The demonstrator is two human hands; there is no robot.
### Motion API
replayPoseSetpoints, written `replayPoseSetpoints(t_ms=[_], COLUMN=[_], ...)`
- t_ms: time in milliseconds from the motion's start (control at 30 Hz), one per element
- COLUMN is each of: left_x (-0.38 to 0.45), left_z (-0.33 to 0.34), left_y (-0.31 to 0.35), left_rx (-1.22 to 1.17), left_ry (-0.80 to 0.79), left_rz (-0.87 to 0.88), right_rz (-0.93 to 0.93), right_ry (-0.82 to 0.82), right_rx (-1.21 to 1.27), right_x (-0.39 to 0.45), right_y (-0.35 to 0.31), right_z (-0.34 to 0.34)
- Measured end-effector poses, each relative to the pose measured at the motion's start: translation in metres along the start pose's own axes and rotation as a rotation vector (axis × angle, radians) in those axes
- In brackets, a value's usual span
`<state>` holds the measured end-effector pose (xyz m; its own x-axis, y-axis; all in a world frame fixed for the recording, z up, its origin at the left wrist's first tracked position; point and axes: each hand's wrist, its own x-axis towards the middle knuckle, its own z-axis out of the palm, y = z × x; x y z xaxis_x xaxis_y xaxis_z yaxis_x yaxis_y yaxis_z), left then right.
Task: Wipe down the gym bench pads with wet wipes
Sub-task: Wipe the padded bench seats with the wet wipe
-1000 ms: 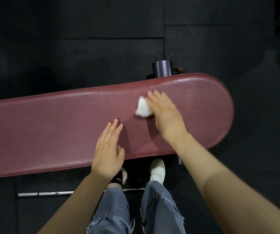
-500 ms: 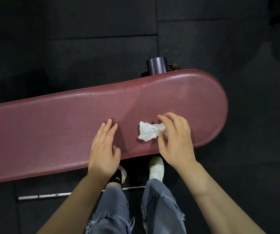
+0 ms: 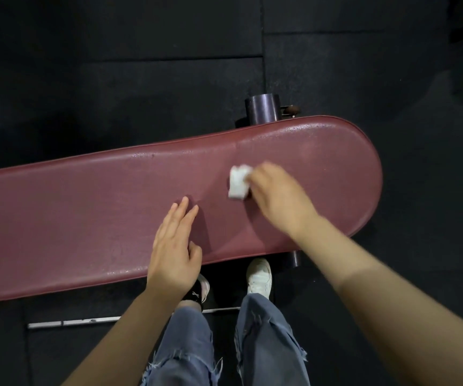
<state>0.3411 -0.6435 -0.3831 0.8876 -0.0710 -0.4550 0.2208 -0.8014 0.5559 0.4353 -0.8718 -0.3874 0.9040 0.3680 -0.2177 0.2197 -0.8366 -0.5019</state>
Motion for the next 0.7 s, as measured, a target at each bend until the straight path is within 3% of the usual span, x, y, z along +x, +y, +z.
replayPoseSetpoints(t_ms=[100, 200, 333, 467, 567, 700], left_x=[0.000, 0.001, 0.001, 0.002, 0.001, 0.000], left_z=[-0.001, -0.001, -0.003, -0.005, -0.007, -0.009], left_y=[0.000, 0.001, 0.002, -0.004, -0.007, -0.007], left_rx=[0.008, 0.009, -0.007, 0.005, 0.008, 0.014], left_ry=[-0.013, -0.019, -0.030, -0.043, -0.049, -0.046], left_rz=[0.005, 0.001, 0.001, 0.041, 0.068, 0.088], right_rz=[0.206, 0.280, 0.243, 0.373, 0.404, 0.396], right_ry=[0.155, 0.150, 0.085, 0.096, 0.231, 0.381], right_rx=[0.000, -0.060, -0.049, 0.034, 0.041, 0.001], right_x=[0.071, 0.080, -0.037, -0.123, -0.081, 0.038], right_y=[0.008, -0.003, -0.021, -0.029, -0.024, 0.004], right_z=[-0.023, -0.018, 0.016, 0.034, 0.031, -0.003])
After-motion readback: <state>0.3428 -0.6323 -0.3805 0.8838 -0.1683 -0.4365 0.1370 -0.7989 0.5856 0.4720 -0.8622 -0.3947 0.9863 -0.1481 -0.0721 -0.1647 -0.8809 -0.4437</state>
